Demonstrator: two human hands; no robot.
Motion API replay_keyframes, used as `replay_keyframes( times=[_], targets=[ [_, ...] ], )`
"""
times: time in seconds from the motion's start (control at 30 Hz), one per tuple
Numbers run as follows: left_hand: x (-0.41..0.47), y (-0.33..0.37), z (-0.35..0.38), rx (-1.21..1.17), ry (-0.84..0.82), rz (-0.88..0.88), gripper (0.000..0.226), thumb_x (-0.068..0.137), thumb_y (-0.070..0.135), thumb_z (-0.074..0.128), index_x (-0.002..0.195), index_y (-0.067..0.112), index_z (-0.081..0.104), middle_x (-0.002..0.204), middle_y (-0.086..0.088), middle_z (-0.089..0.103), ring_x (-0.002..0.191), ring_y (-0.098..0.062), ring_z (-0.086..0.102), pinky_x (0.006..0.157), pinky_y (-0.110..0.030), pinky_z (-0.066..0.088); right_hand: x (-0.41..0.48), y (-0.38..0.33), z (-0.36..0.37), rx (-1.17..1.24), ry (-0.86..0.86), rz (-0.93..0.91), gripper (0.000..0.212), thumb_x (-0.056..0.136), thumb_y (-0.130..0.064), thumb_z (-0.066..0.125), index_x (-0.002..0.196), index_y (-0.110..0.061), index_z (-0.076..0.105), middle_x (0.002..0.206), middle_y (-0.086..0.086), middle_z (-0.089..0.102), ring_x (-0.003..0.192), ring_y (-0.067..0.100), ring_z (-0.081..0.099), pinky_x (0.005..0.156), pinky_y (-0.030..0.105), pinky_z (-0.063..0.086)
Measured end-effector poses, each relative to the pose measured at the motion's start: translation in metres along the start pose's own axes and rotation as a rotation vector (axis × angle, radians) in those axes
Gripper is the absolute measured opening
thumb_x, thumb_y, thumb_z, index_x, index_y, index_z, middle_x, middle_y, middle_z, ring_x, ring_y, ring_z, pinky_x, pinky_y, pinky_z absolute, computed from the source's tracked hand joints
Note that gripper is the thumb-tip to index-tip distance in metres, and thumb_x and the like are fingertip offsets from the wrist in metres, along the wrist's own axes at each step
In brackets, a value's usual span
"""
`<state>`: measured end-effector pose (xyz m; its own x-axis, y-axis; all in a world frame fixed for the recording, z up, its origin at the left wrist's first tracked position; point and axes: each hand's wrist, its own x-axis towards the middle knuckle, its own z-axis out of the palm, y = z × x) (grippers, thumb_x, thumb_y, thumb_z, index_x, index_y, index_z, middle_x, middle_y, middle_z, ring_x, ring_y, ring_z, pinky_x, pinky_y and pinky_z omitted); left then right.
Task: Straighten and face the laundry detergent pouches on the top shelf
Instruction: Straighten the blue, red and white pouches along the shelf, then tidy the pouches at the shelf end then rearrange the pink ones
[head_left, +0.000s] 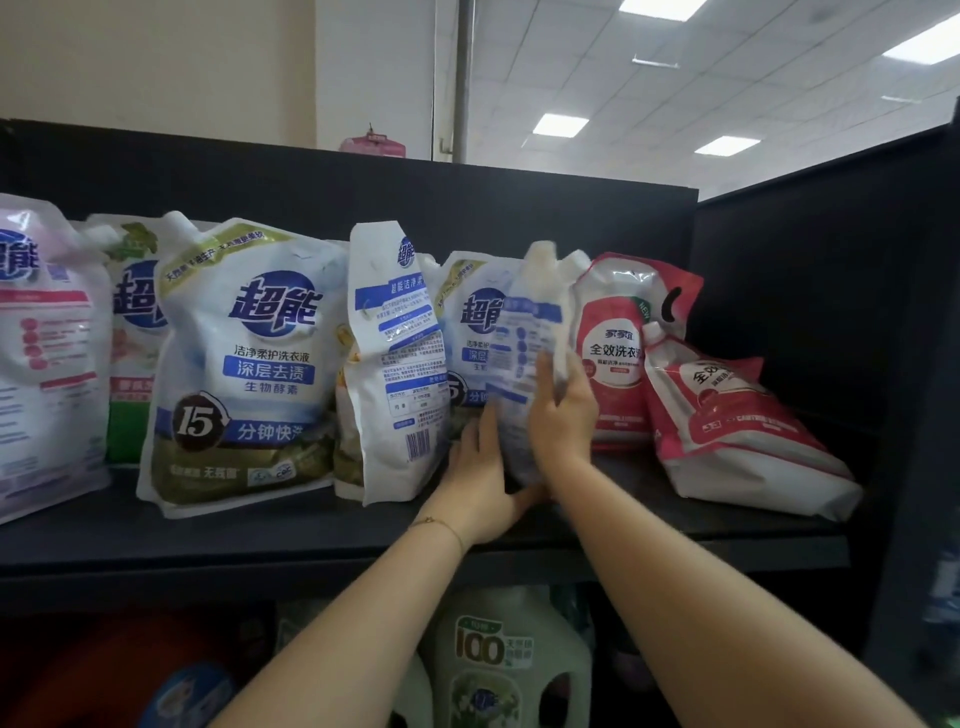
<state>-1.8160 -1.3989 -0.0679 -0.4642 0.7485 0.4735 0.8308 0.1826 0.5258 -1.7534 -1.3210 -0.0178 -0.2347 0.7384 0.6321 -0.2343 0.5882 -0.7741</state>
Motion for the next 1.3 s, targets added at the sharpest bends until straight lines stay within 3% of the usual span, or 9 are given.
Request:
replay_keyframes(
  times=[0.17, 0.27, 0.47, 0.63, 0.77, 0.97, 1.07, 1.17, 1.3],
  targets=[
    [-0.001, -0.002, 0.000, -0.002, 0.036, 0.011, 0.107, 0.072, 0.049, 0.074, 0.148, 0.034, 0.001, 0.152, -0.006, 0.022, 0.140, -0.025, 0.027, 0.112, -0.046, 0.033, -0.001, -0.001, -0.009, -0.163, -0.304, -0.035, 0.027, 0.093, -0.043, 0.055, 0.112, -0.024, 0.055, 0.098, -0.004, 0.065, 0.090, 0.013, 0.062, 0.070, 0.022, 0.047],
    [-0.007, -0.001, -0.001, 0.048, 0.141, 0.049, 0.097, 0.075, 0.043, 0.074, 0.147, 0.017, 0.015, 0.143, -0.010, 0.032, 0.133, -0.027, 0.036, 0.109, -0.044, 0.037, -0.004, -0.012, -0.027, -0.209, -0.498, -0.025, 0.037, 0.091, -0.033, 0.061, 0.124, -0.024, 0.046, 0.099, -0.014, 0.056, 0.083, -0.004, 0.053, 0.066, 0.009, 0.040],
    [-0.015, 0.017, -0.009, 0.366, 0.271, 0.302, 0.036, 0.087, 0.032, 0.060, 0.115, 0.016, 0.045, 0.114, -0.004, 0.054, 0.102, -0.023, 0.057, 0.079, -0.036, 0.050, 0.000, -0.009, -0.070, -0.407, -0.618, -0.018, 0.061, 0.086, -0.040, 0.066, 0.138, -0.023, 0.038, 0.128, -0.002, 0.053, 0.115, 0.015, 0.052, 0.094, 0.033, 0.048],
    [-0.014, 0.045, -0.001, 0.376, 0.333, 0.494, 0.012, 0.082, 0.024, 0.053, 0.090, 0.016, 0.054, 0.083, -0.002, 0.057, 0.071, -0.023, 0.060, 0.054, -0.034, 0.049, 0.023, -0.003, -0.104, -0.548, -0.526, -0.119, 0.038, 0.087, -0.034, 0.065, 0.121, -0.017, 0.056, 0.113, 0.000, 0.060, 0.106, 0.017, 0.057, 0.090, 0.034, 0.049],
    [0.000, 0.080, 0.018, 0.277, 0.290, 0.607, 0.007, 0.085, 0.020, 0.052, 0.091, 0.015, 0.054, 0.083, 0.001, 0.053, 0.065, -0.019, 0.055, 0.049, -0.028, 0.039, 0.055, -0.005, -0.127, -0.598, -0.257, -0.267, 0.028, 0.091, -0.025, 0.056, 0.118, -0.016, 0.057, 0.114, -0.002, 0.056, 0.103, 0.015, 0.055, 0.088, 0.034, 0.047],
    [0.056, 0.118, 0.058, -0.139, 0.122, 0.114, 0.017, 0.091, 0.035, 0.054, 0.095, 0.021, 0.047, 0.096, 0.003, 0.054, 0.085, -0.016, 0.056, 0.072, -0.032, 0.046, 0.113, 0.016, -0.172, -0.853, -0.006, -0.179, 0.041, 0.090, -0.023, 0.055, 0.129, -0.022, 0.045, 0.130, 0.005, 0.044, 0.112, 0.024, 0.048, 0.090, 0.043, 0.049],
    [0.091, 0.120, 0.079, -0.323, 0.014, -0.180, 0.036, 0.088, 0.048, 0.058, 0.095, 0.013, 0.056, 0.097, 0.000, 0.062, 0.090, -0.017, 0.058, 0.081, -0.031, 0.047, 0.124, 0.035, -0.185, -1.122, -0.128, 0.028, 0.063, 0.089, -0.039, 0.053, 0.144, -0.029, 0.023, 0.152, 0.011, 0.020, 0.136, 0.036, 0.026, 0.108, 0.056, 0.027],
    [0.118, 0.126, 0.097, -0.569, -0.141, -0.355, 0.067, 0.072, 0.069, 0.058, 0.108, 0.013, 0.067, 0.108, -0.001, 0.069, 0.100, -0.021, 0.062, 0.094, -0.038, 0.048, 0.126, 0.049, -0.188, -1.106, -0.275, 0.282, 0.074, 0.088, -0.062, 0.036, 0.149, -0.035, 0.004, 0.159, 0.008, 0.001, 0.143, 0.042, -0.002, 0.108, 0.065, -0.003],
    [0.140, 0.137, 0.112, -0.901, -0.232, -0.503, 0.101, 0.050, 0.079, 0.070, 0.129, 0.017, 0.057, 0.125, -0.011, 0.063, 0.111, -0.029, 0.061, 0.100, -0.044, 0.046, 0.118, 0.056, -0.190, -1.069, -0.307, 0.268, 0.073, 0.088, -0.071, 0.021, 0.150, -0.036, 0.005, 0.160, 0.006, 0.002, 0.144, 0.041, 0.000, 0.111, 0.064, 0.002]
  ],
)
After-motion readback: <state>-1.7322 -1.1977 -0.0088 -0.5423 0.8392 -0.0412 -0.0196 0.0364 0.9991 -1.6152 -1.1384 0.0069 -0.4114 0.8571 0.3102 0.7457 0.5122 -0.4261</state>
